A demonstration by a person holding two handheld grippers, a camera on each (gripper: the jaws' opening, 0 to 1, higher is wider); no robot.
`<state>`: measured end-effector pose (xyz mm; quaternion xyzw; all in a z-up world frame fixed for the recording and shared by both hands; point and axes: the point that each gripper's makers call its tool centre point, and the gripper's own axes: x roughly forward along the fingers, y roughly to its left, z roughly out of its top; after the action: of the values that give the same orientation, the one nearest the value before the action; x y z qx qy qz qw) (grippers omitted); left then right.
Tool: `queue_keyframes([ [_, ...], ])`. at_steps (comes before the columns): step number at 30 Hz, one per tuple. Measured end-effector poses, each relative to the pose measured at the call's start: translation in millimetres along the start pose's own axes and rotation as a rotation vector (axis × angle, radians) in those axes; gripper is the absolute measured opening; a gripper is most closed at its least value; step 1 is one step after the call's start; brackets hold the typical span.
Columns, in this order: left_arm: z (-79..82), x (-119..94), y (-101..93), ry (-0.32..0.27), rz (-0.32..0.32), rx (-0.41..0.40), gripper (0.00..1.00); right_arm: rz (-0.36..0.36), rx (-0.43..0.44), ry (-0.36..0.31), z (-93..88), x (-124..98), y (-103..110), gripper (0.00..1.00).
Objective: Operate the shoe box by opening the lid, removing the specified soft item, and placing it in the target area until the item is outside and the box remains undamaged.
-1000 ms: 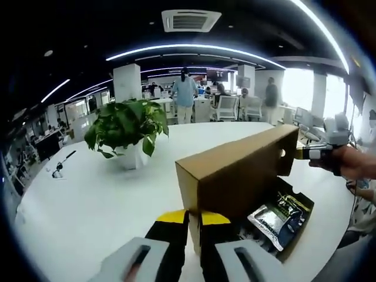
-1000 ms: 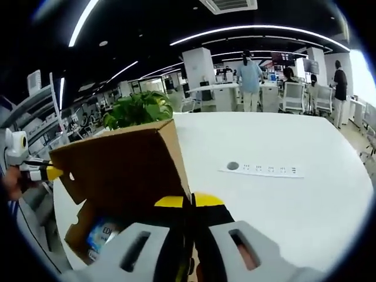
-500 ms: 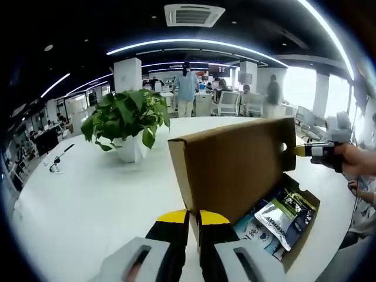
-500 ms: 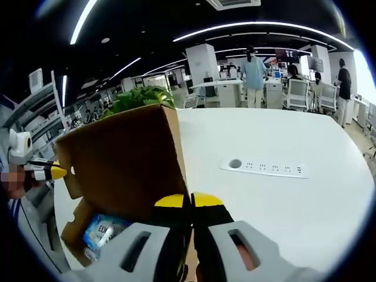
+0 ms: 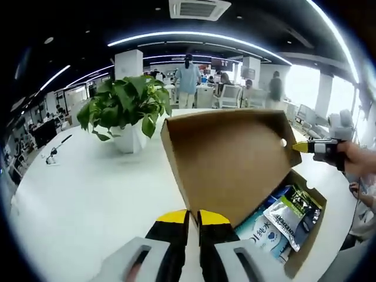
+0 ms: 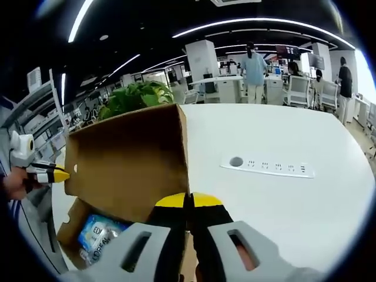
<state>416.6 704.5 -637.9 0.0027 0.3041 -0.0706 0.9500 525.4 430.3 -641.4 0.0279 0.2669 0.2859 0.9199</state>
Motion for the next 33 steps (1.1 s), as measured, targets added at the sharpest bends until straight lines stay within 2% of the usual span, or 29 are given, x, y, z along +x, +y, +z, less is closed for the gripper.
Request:
queue_keyframes([
  [13,-11.2,18.5,6.3,0.051,0.001,0.004,0.05,-0.008,0.026,0.056,-15.0,15.1,-4.0,0.00],
  [24,-20.9,21.1,21.1,0.079,0.019,-0.017,0.05,-0.009,0.051,0.094,-29.2,23.0,6.8,0.00],
  [28,-25.7,22.3,27.0,0.090,0.023,-0.035,0.02,-0.003,0.043,0.117,-37.6,24.7,12.9,0.01],
  [33,-27.8,21.2,26.6,0.097,0.023,-0.027,0.00,-0.007,0.051,0.130,-40.4,24.1,11.8,0.01],
])
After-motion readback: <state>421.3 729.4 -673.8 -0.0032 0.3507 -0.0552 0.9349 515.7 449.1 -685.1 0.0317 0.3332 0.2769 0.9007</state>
